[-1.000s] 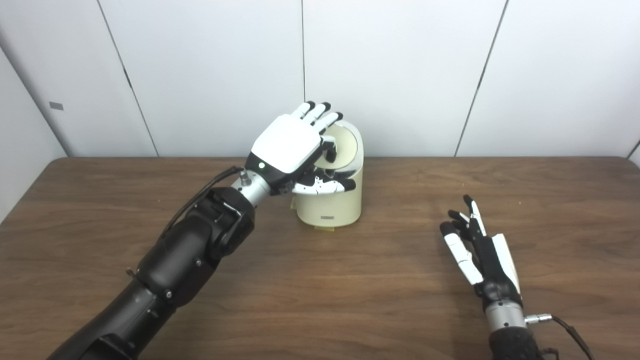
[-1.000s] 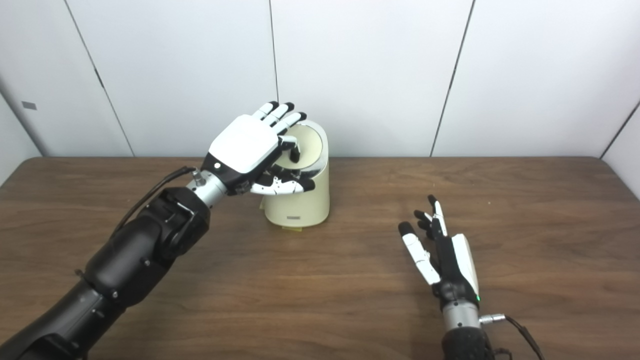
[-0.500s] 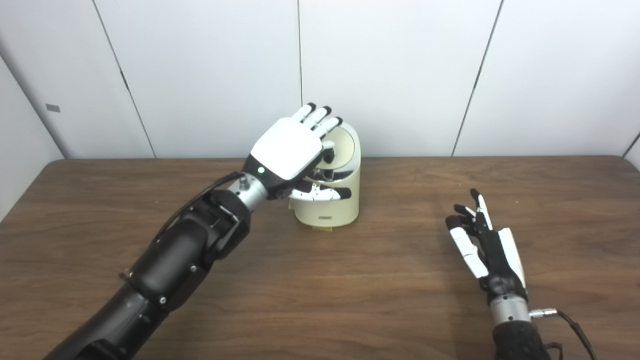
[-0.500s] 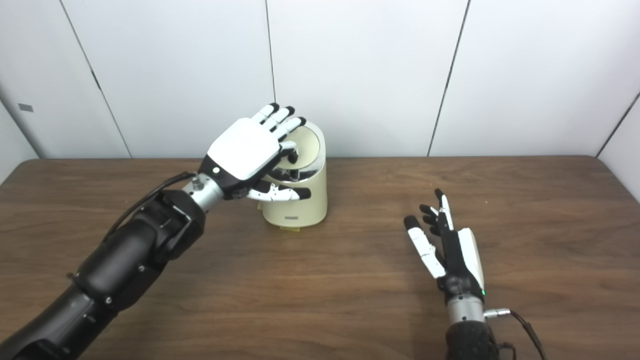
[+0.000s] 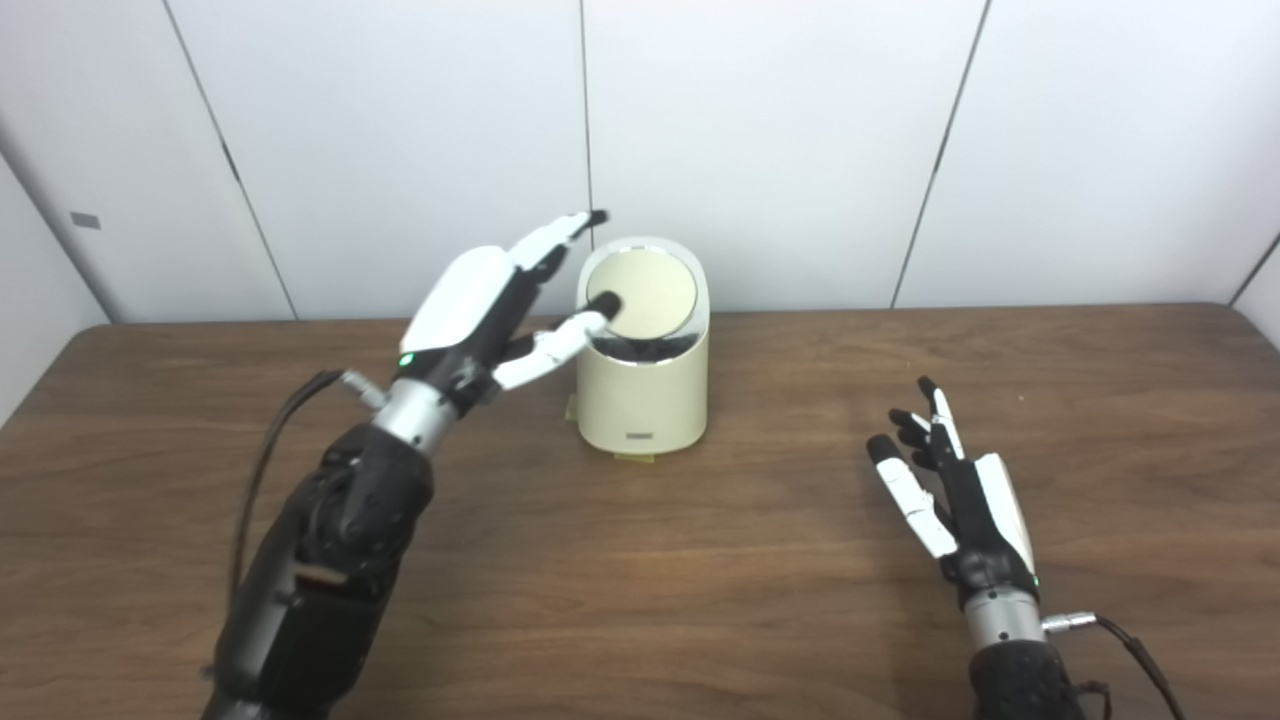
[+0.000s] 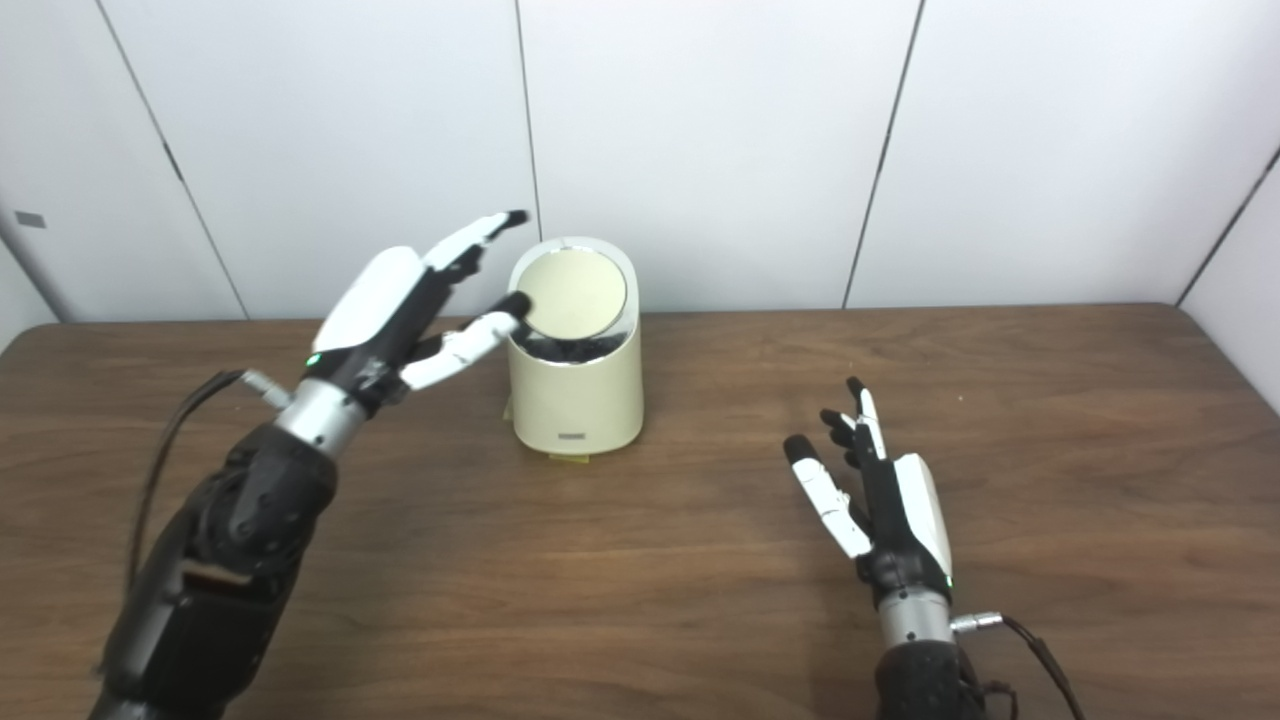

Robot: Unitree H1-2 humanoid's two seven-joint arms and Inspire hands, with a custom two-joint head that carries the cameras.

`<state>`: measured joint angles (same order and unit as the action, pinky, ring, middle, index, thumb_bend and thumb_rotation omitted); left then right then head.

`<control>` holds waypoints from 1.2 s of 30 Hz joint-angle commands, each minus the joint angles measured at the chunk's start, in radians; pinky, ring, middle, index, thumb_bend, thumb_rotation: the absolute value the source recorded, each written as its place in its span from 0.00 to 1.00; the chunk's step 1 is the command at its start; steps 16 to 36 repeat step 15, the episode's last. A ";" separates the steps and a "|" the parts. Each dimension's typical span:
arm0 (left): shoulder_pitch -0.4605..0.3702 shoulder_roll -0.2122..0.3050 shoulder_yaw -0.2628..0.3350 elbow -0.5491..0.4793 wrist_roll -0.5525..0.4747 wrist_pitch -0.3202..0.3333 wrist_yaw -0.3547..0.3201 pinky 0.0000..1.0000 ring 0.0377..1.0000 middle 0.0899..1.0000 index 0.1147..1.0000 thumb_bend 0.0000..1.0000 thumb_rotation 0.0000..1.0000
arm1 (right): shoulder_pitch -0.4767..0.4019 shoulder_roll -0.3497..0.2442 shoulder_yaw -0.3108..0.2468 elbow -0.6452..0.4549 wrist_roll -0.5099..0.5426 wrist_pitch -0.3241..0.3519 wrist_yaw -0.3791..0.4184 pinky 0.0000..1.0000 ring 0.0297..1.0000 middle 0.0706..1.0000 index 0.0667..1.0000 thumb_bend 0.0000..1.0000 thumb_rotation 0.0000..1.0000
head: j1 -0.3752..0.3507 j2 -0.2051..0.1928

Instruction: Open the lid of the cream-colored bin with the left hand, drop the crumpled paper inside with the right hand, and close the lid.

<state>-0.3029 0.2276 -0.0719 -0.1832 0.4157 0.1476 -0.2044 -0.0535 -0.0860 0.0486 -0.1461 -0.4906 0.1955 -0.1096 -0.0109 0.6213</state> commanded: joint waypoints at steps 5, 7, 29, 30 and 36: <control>0.130 -0.046 0.048 -0.061 -0.107 0.020 0.039 0.99 1.00 1.00 1.00 0.48 0.99 | -0.037 -0.023 0.006 -0.052 0.006 -0.019 0.019 0.82 0.85 0.87 0.96 0.57 1.00 | 0.032 0.006; 0.181 -0.067 0.056 -0.054 -0.133 -0.002 0.058 1.00 1.00 1.00 1.00 0.48 0.99 | -0.036 -0.028 0.004 -0.053 0.020 -0.031 0.028 0.82 0.85 0.86 0.95 0.56 1.00 | 0.033 0.007; 0.260 -0.125 0.098 0.016 -0.303 -0.089 0.086 1.00 1.00 1.00 1.00 0.51 0.99 | -0.036 -0.005 -0.046 -0.023 0.267 -0.108 0.081 0.81 0.87 0.91 0.95 0.60 1.00 | 0.025 0.014; 0.260 -0.125 0.098 0.016 -0.303 -0.089 0.086 1.00 1.00 1.00 1.00 0.51 0.99 | -0.036 -0.005 -0.046 -0.023 0.267 -0.108 0.081 0.81 0.87 0.91 0.95 0.60 1.00 | 0.025 0.014; 0.260 -0.125 0.098 0.016 -0.303 -0.089 0.086 1.00 1.00 1.00 1.00 0.51 0.99 | -0.036 -0.005 -0.046 -0.023 0.267 -0.108 0.081 0.81 0.87 0.91 0.95 0.60 1.00 | 0.025 0.014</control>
